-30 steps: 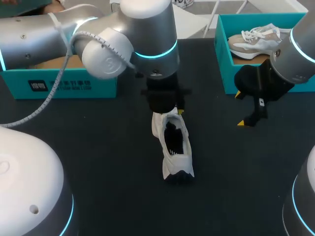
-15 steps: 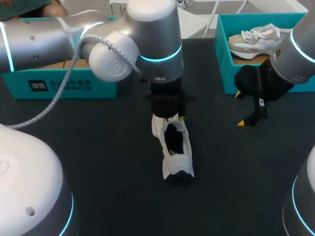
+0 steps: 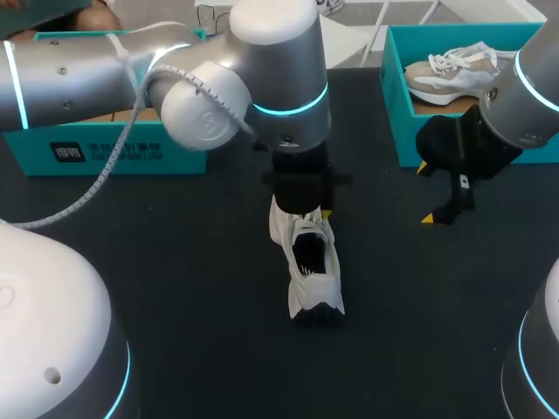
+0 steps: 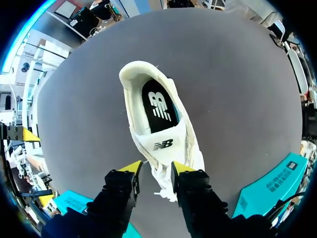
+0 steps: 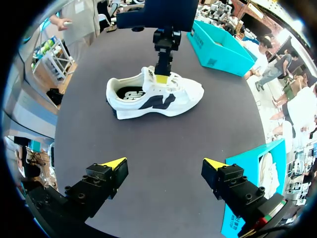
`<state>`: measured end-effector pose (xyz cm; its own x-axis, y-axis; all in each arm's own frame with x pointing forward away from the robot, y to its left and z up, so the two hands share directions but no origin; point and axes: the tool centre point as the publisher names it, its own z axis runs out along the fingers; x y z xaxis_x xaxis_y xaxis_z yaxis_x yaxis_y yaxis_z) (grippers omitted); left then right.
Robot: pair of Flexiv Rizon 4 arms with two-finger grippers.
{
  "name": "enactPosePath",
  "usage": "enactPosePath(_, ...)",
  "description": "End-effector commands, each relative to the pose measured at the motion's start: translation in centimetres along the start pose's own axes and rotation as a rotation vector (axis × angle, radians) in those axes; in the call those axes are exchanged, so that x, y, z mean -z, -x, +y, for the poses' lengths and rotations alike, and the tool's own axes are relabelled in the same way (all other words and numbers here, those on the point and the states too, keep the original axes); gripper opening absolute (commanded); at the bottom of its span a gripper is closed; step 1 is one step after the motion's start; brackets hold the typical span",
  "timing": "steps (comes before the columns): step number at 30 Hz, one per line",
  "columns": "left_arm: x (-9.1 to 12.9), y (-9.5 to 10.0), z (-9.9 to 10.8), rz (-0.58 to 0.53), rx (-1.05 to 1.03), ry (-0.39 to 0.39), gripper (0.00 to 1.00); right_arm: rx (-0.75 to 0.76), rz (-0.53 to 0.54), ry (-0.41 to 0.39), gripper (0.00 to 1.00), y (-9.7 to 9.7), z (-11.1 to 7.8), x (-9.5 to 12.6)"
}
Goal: Take the shoe out of the shoebox, open the shoe tongue, remove and reinsert the insole, then place the shoe into the shoebox
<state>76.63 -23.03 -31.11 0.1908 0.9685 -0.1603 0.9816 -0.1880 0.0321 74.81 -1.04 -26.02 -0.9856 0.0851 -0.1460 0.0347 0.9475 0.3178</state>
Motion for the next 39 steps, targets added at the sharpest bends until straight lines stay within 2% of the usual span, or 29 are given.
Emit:
enactPosePath(1,0.1,-0.5,-0.9,-0.009,-0.009,-0.006,0.3,0.0,0.0,-0.002,1.0,0.0,0.1,-0.2)
enactPosePath(5,-0.4,-0.4,-1.8,-0.017,-0.016,-0.028,0.25,0.0,0.0,-0.002,1.0,0.0,0.1,-0.2)
enactPosePath(11,-2.0,0.2,-2.5,-0.003,-0.018,-0.073,0.24,0.0,0.0,-0.002,1.0,0.0,0.1,-0.2)
enactPosePath(21,-0.4,0.0,-2.8,-0.025,0.019,-0.043,0.22,0.0,0.0,-0.002,1.0,0.0,0.1,-0.2)
enactPosePath(24,-0.1,-0.2,-3.2,-0.021,0.093,-0.061,0.2,0.0,0.0,-0.002,1.0,0.0,0.1,-0.2)
enactPosePath(26,0.3,-0.6,-3.3,-0.005,0.199,-0.063,0.13,0.0,0.0,-0.002,1.0,0.0,0.1,-0.2)
enactPosePath(27,0.5,-1.0,-3.2,0.003,0.333,-0.068,0.11,0.0,0.0,-0.002,1.0,0.0,0.1,-0.2)
enactPosePath(28,0.7,-1.3,-3.0,-0.004,0.427,-0.086,0.03,0.0,0.0,-0.002,1.0,0.0,0.1,-0.2)
enactPosePath(30,1.0,-1.9,-2.9,-0.011,0.595,-0.095,0.04,0.0,0.0,-0.002,1.0,0.0,0.1,-0.2)
enactPosePath(31,1.1,-2.5,-3.0,-0.012,0.749,-0.089,0.25,0.0,0.0,-0.002,1.0,0.0,0.1,-0.2)
enactPosePath(32,1.1,-3.1,-3.1,-0.048,0.878,-0.136,0.48,0.0,0.0,-0.002,1.0,0.0,0.1,-0.2)
enactPosePath(33,1.1,-3.3,-3.5,-0.068,0.918,-0.17,0.78,0.0,0.0,-0.002,1.0,0.0,0.1,-0.2)
enactPosePath(34,0.9,-3.3,-3.9,-0.058,0.951,-0.186,0.91,0.0,0.0,-0.002,1.0,0.0,0.1,-0.2)
enactPosePath(35,0.8,-3.1,-4.2,-0.049,0.941,-0.185,1.0,0.0,0.0,-0.002,1.0,0.0,0.1,-0.2)
enactPosePath(39,0.8,-3.1,-4.2,-0.049,0.941,-0.185,1.0,0.0,0.0,-0.002,1.0,0.0,0.1,-0.2)
